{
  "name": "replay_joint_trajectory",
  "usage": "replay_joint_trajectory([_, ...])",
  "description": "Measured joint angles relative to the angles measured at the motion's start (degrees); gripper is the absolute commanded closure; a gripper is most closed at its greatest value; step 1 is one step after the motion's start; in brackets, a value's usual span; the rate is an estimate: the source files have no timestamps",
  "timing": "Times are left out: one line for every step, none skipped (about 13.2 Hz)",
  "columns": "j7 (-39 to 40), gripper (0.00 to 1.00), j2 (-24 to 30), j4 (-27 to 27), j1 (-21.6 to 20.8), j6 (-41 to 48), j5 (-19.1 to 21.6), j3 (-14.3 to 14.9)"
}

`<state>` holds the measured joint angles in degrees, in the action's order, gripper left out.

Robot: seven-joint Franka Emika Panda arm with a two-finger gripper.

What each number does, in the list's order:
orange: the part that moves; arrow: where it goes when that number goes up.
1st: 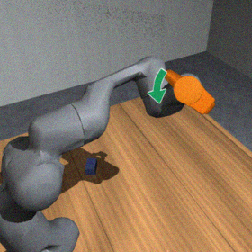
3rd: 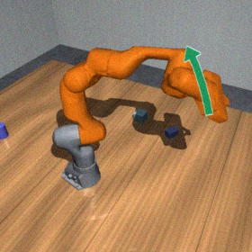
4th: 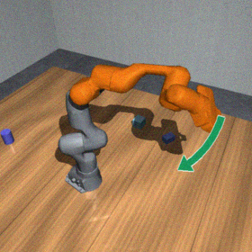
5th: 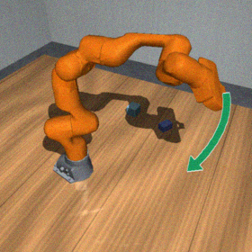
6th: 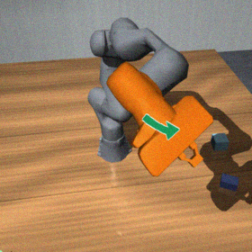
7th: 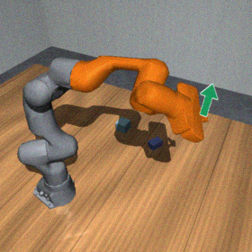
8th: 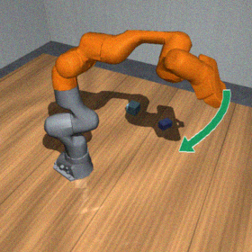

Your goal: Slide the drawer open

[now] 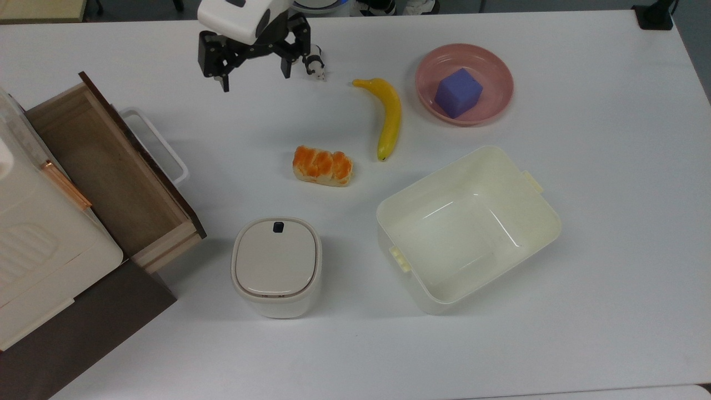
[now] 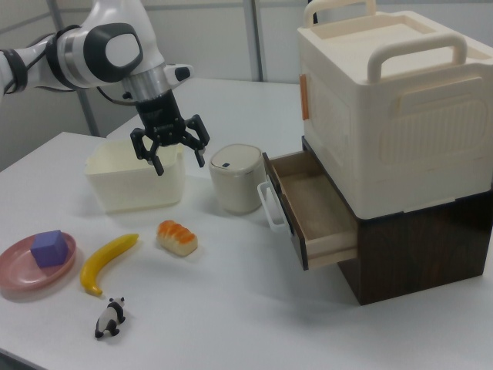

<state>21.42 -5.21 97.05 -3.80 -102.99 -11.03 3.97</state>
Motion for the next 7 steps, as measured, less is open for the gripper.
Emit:
replay_joint_trajectory([-3.7,0.0,0.0,0.0,-0.6,0.0,0.2,0.0])
replay_joint_trajectory([-7.2,0.0,0.1,-0.3,-0.8,0.0,1.5,0.0])
replay_joint_trajectory([-9.9,0.0,0.4,-0.8,-0.9,0.6,3.3,0.0])
replay_joint_trajectory([-12.2,0.0,0.8,-1.6,-0.8,2.1,4.3,0.0])
replay_joint_trajectory([-14.0,0.0,0.9,-2.3,-0.8,3.1,4.6,0.0])
replay_joint_trajectory([-16.1,0.0,1.1,-3.0,-0.8,3.7,4.7,0.0])
replay_joint_trajectory([-17.1,0.0,1.1,-3.2,-0.8,3.8,4.7,0.0])
